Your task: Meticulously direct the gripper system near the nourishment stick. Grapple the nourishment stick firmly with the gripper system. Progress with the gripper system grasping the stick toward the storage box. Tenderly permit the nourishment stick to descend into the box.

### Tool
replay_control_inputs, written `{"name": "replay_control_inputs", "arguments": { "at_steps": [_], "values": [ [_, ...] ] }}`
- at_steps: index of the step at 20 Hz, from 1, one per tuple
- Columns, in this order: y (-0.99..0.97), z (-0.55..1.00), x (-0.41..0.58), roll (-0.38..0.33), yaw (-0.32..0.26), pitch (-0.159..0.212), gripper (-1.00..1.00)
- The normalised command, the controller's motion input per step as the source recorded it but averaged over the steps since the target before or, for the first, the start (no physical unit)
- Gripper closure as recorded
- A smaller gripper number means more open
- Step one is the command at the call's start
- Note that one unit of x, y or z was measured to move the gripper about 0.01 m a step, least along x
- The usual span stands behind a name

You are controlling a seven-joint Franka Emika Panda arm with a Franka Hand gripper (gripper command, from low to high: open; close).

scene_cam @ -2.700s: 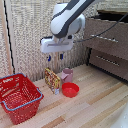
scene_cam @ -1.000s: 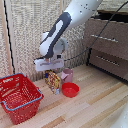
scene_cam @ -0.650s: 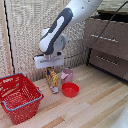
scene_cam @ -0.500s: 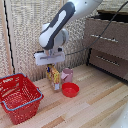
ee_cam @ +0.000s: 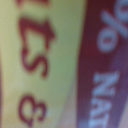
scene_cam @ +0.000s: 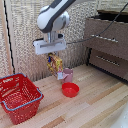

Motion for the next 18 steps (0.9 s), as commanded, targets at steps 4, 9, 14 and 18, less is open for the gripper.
{"name": "replay_control_inputs", "arguments": {
  "at_steps": [4, 9, 14, 18],
  "values": [
    [0.58, 0.83, 0.161, 0.083, 0.029, 0.096, 1.00],
    [0.75, 0.66, 0.016, 0.042, 0.042, 0.082, 1.00],
    [0.86, 0.46, 0.000, 0.001, 0.013, 0.026, 1.00],
    [0.87, 0.25, -0.004, -0.015, 0.000, 0.000, 1.00]
  ]
}}
